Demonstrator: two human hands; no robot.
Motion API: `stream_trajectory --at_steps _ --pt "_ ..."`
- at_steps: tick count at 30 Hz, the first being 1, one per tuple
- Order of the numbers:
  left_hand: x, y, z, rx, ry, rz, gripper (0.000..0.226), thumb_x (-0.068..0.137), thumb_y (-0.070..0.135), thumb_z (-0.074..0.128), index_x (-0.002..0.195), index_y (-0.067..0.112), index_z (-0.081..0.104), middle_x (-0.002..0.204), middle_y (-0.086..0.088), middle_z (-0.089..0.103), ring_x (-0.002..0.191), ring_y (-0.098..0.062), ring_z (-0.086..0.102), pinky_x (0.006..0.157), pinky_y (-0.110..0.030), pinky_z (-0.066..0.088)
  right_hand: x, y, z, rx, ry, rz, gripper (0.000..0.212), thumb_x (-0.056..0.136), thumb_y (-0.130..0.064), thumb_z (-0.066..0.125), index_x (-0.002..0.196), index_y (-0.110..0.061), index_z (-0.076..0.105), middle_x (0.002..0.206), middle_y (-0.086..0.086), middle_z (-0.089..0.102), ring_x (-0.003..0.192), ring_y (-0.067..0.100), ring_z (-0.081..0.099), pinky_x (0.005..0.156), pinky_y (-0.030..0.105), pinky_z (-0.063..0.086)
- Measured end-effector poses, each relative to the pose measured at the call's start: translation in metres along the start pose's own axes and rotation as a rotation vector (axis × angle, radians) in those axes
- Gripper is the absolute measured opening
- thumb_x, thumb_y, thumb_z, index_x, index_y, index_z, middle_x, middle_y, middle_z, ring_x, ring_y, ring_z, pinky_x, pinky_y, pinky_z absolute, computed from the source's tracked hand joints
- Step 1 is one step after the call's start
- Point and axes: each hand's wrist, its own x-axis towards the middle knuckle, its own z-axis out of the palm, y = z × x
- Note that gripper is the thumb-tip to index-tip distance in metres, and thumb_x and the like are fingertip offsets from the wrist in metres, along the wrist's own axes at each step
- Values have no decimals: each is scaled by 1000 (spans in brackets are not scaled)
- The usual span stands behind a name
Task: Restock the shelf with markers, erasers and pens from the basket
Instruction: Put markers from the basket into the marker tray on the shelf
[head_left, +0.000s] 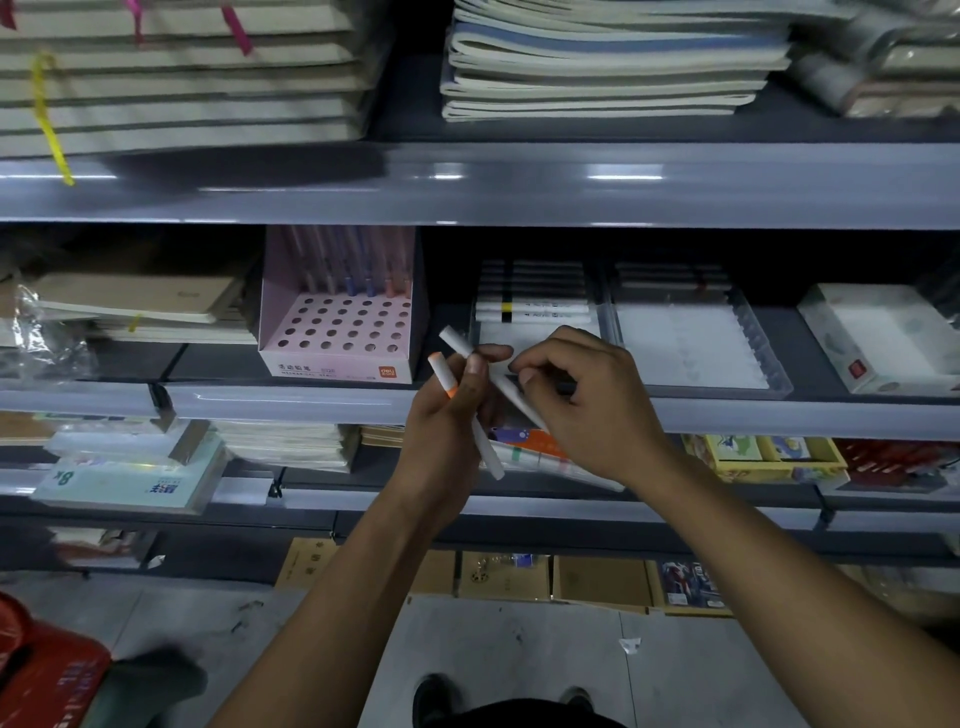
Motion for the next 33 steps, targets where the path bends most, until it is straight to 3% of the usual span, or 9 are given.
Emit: stream_trajectory --at_steps 2,3,7,10,15,18,22,27,33 --pt "0 0 -1 -11 -18 9 31 113 23 43 127 7 66 72 -2 39 63 -13 30 58 -28 31 -1 1 -1 21 -23 0 12 98 -18 65 100 -16 77 94 -5 65 87 14 64 77 41 56" --pt "-1 1 -1 -15 -34 13 31 113 24 44 127 9 67 73 -9 34 63 -16 23 57 -30 25 -1 1 -1 24 -32 -6 12 98 -19 66 101 -17 77 93 -6 65 87 13 64 76 40 56" --pt "-3 2 -1 -29 -53 3 30 112 24 46 127 19 72 79 -19 24 65 -23 16 56 -34 19 -1 3 -1 -27 -50 -45 11 97 -24 69 104 -20 77 93 -12 62 85 10 60 74 37 53" --pt "-4 1 -3 -18 -1 -19 30 112 16 45 126 17 71 77 -8 39 60 -18 21 55 -34 18 1 6 -2 -53 -48 -46 10 94 -23 73 103 -22 75 93 -14 59 87 9 59 75 33 52" --pt "-6 -2 -4 209 126 1 25 109 13 53 85 15 56 62 6 47 50 -7 40 50 -25 33 7 13 -3 -134 9 -68 9 90 -21 77 98 -21 75 94 -12 60 94 12 54 81 30 47" --pt "-10 -7 -9 561 147 186 17 109 11 52 105 15 68 70 10 58 62 -6 52 56 -19 42 13 19 -4 -187 40 -35 10 89 -22 79 99 -22 77 95 -11 65 97 14 52 83 33 47" --pt "-15 -10 -13 903 145 326 19 108 9 53 117 15 68 69 12 58 66 -7 60 54 -13 41 28 28 -6 -177 59 44 15 87 -18 81 102 -18 78 100 -2 67 93 18 62 85 38 55" --pt "-16 -9 -14 1010 155 325 15 108 11 53 115 15 66 70 12 58 62 -10 60 56 -20 43 52 36 -9 -285 -10 114 16 90 -19 76 106 -20 78 104 2 71 96 20 64 84 40 57" --pt "-16 -6 -11 1006 192 273 17 108 10 52 111 17 67 67 13 55 58 -10 55 54 -15 36 70 38 -5 -370 -105 233 19 92 -16 73 110 -18 79 110 6 76 98 25 70 86 42 61"
